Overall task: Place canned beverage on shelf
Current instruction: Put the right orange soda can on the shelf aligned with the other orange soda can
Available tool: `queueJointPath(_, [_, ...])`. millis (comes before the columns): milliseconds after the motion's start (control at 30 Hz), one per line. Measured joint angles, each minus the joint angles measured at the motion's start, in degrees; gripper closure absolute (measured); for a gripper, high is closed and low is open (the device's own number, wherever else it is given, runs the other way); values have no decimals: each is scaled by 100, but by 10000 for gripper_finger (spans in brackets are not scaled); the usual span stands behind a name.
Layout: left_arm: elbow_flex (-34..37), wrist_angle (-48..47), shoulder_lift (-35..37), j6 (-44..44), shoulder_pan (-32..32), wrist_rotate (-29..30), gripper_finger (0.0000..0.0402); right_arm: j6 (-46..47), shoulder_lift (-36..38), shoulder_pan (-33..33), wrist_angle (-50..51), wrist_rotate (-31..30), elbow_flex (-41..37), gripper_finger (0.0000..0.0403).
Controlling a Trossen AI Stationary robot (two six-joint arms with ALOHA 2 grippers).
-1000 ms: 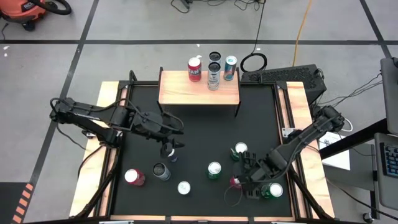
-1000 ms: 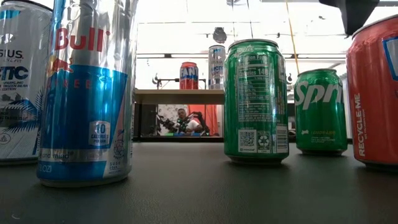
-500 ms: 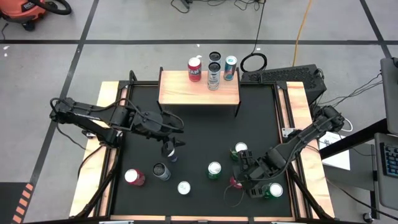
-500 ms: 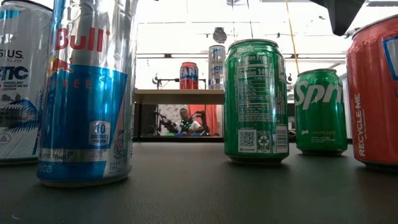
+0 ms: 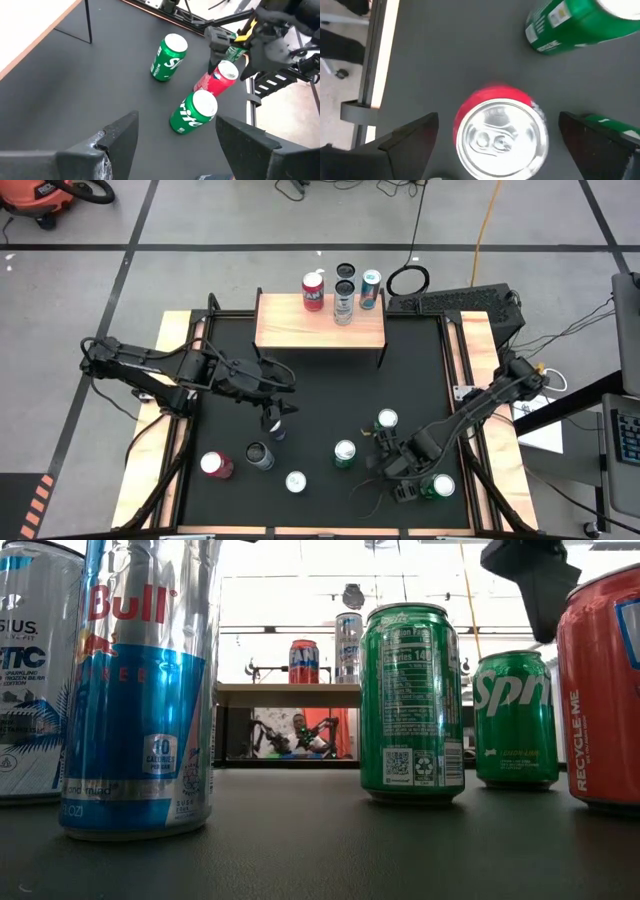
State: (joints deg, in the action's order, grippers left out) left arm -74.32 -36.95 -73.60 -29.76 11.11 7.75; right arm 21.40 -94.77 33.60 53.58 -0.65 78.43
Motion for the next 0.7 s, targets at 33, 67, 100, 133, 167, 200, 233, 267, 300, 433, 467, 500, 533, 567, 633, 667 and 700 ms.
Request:
queueJointPath(33, [0,2,0,0,7,2,137,-6,-47,-14,0,69,0,10])
queueJointPath(67, [0,2,0,0,16,2,137,-6,-97,-21,0,92,0,10])
queueJointPath(100, [0,0,0,2,16,2,137,-6,-147,-23,3,90,0,10])
queueJointPath(133, [0,2,0,2,16,2,137,-6,-182,-26,7,92,0,10])
queueJointPath(167, [0,0,0,0,16,2,137,-6,-211,-26,7,90,-2,10])
queueJointPath(200, [0,0,0,0,18,2,137,-6,-238,-27,5,88,-2,10])
queueJointPath(233, [0,0,0,0,17,2,137,-5,-251,-36,1,84,-2,10])
queueJointPath(267, [0,0,0,2,16,2,137,-6,-265,-44,4,83,-2,12])
queueJointPath(300, [0,0,0,2,16,2,137,2,-272,-53,9,85,-2,15])
queueJointPath(433, [0,0,0,3,16,2,137,42,-273,-103,36,82,-2,43])
queueJointPath(467, [0,0,0,2,18,2,137,39,-273,-109,62,88,-2,53])
queueJointPath(500, [0,0,0,4,18,2,137,25,-273,-109,80,90,-2,63])
queueJointPath(533, [0,0,0,4,18,1,137,17,-273,-107,100,86,-2,73])
queueJointPath(567, [0,0,0,4,18,2,137,12,-273,-103,111,86,-2,82])
queueJointPath(633, [0,0,0,4,18,2,137,3,-273,-102,114,89,-2,96])
queueJointPath(667, [0,0,0,4,18,2,137,16,-273,-102,114,90,-2,100])
queueJointPath(700, [0,0,0,7,18,2,137,74,-273,-102,124,85,-2,101])
